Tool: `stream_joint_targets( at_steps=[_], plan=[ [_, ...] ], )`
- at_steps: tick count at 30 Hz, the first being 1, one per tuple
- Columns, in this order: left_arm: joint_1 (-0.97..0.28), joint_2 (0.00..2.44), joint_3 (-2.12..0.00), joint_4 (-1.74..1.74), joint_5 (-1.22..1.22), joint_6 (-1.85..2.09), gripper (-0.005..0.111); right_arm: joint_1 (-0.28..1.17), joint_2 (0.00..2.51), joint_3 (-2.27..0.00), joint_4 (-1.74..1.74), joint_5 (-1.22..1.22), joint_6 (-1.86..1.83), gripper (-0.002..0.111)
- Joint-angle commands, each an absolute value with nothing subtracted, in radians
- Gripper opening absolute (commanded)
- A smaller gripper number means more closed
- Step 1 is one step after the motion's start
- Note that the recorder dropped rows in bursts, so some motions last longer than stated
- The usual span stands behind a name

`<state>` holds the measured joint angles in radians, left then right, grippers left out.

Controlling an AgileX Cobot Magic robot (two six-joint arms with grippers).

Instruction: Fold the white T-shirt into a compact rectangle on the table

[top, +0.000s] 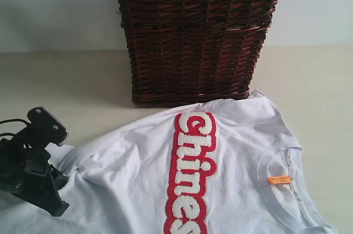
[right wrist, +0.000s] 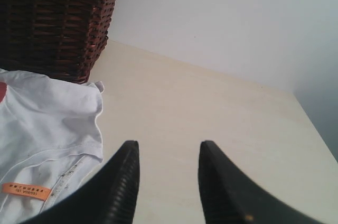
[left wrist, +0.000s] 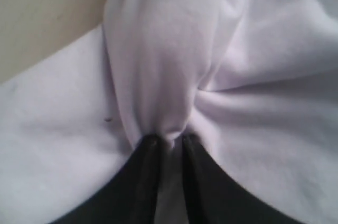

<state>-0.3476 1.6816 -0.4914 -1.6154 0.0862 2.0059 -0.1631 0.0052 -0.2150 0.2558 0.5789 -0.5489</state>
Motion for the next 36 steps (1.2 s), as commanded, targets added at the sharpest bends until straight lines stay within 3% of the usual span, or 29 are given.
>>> stream_joint_targets(
  at_steps=[1,4,6,11,13,21,30,36],
  plan=[
    [-0.349,1.686,-0.481,-1.629,0.157,2.016,0.021,-0.163,0.000,-0.213,0.258,0.575,-0.547,0.037],
    [-0.349,1.684,-0.481,-1.623,0.181,2.098,0.022,-0.163,0.000,-0.213,0.258,0.575,-0.547,0.037],
    [-0.349,1.684,-0.481,-1.573,0.208,2.098,0.028,-0.163,0.000,-0.213,0.258,0.575,-0.547,0.037],
    [-0.349,1.684,-0.481,-1.558,0.279,2.098,0.077,-0.163,0.000,-0.213,0.258,0.575,-0.547,0.037],
    [-0.349,1.684,-0.481,-1.595,0.260,2.098,0.083,-0.163,0.000,-0.213,0.258,0.575,-0.547,0.037],
    [-0.349,1.621,-0.487,-1.457,0.136,2.098,0.053,-0.163,0.000,-0.213,0.258,0.575,-0.547,0.037],
    [-0.336,1.484,-0.620,-1.478,0.054,2.078,0.052,-0.163,0.000,-0.213,0.258,0.572,-0.547,0.037],
    [-0.149,1.541,-0.680,-1.739,0.251,2.046,0.052,-0.163,0.000,-0.213,0.258,0.559,-0.547,0.037]
  ],
)
